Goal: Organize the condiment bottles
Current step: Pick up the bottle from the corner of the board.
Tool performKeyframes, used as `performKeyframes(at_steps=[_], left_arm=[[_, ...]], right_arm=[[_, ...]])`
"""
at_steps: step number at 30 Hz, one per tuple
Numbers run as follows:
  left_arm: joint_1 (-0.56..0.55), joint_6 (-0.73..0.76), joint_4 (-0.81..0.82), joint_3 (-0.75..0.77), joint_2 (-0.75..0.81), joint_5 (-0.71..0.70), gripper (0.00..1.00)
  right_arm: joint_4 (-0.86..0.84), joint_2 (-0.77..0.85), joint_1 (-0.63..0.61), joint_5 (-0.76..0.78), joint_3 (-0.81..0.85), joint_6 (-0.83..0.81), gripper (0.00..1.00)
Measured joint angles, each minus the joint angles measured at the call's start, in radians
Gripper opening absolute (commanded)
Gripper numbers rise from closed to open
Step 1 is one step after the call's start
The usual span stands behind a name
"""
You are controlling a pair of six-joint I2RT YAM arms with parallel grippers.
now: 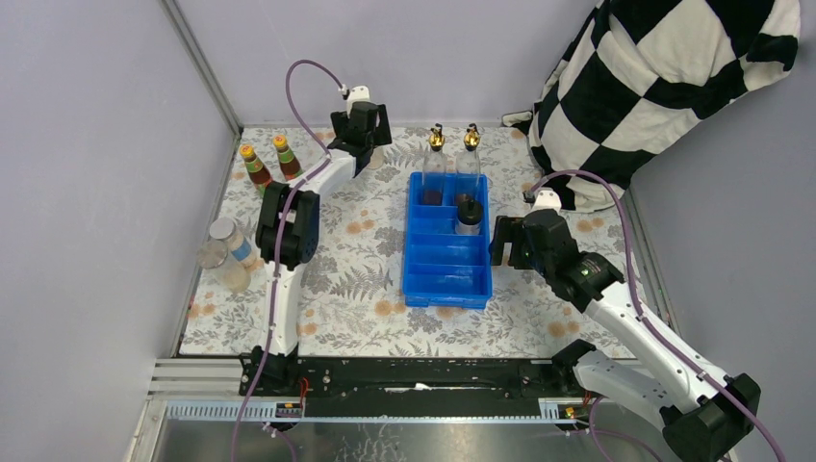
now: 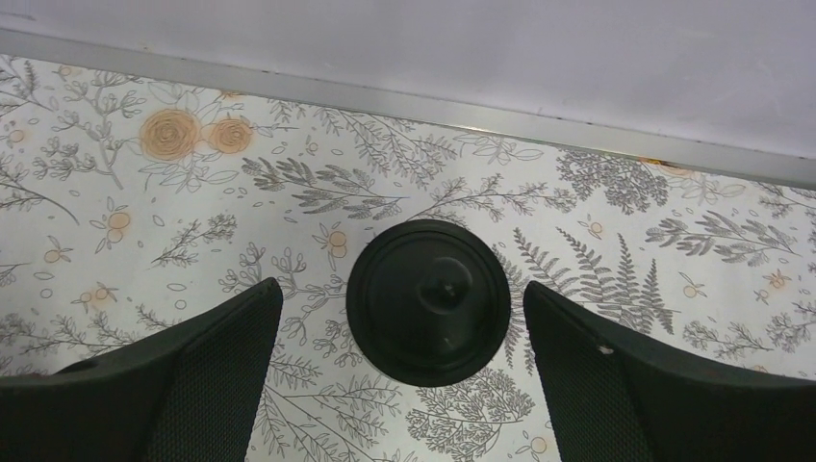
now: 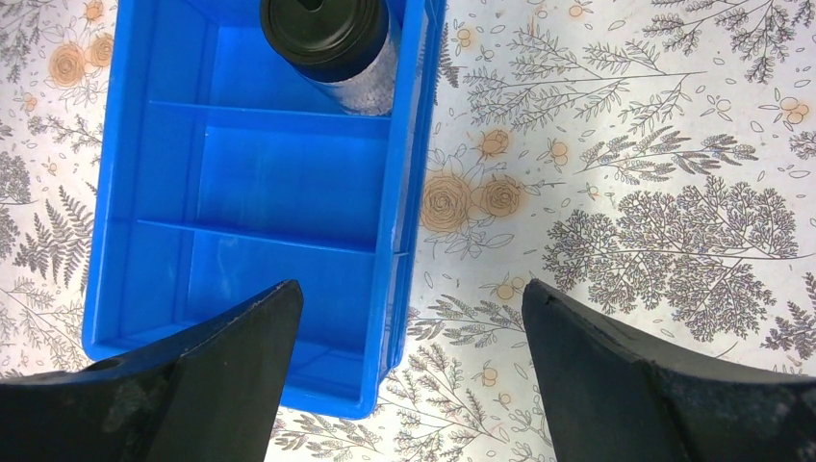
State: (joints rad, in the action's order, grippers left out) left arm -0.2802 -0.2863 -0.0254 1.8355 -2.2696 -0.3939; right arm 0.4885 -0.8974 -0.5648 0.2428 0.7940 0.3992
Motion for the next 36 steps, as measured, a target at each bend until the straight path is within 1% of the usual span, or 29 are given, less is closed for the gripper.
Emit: performKeyframes(at_steps=[7, 14, 17, 18, 20, 22, 27, 30, 36], left_arm=[[0.000, 0.023, 0.012, 0.013, -0.019, 0.045, 0.94], [0.000, 0.035, 0.011, 0.035, -0.053, 0.056, 0.87], [0.000, 0.037, 0.011, 0.048, -0.069, 0.056, 0.80], [0.000, 0.037, 0.011, 0.049, -0.070, 0.055, 0.76], [0.000, 0.039, 0.011, 0.050, -0.071, 0.055, 0.63], [0.000, 0.043, 0.011, 0.053, -0.070, 0.058, 0.58], [0.000, 0.050, 0.011, 0.051, -0.070, 0.056, 0.57], [-0.002, 0.048, 0.021, 0.005, -0.041, 0.048, 0.57], [-0.017, 0.009, 0.027, -0.195, 0.098, 0.018, 0.57]], right_arm=[[0.000, -0.007, 0.000, 0.000, 0.000, 0.000, 0.92], [-0.003, -0.007, 0.000, 0.000, 0.000, 0.000, 0.92], [-0.004, -0.007, 0.000, 0.000, 0.000, 0.000, 0.92], [-0.004, -0.007, 0.000, 0.000, 0.000, 0.000, 0.92], [-0.004, -0.007, 0.000, 0.000, 0.000, 0.000, 0.92], [-0.005, -0.007, 0.000, 0.000, 0.000, 0.000, 0.92], [-0.008, -0.007, 0.000, 0.000, 0.000, 0.000, 0.91], [-0.008, -0.007, 0.000, 0.000, 0.000, 0.000, 0.91], [-0.007, -0.002, 0.000, 0.000, -0.001, 0.000, 0.91]])
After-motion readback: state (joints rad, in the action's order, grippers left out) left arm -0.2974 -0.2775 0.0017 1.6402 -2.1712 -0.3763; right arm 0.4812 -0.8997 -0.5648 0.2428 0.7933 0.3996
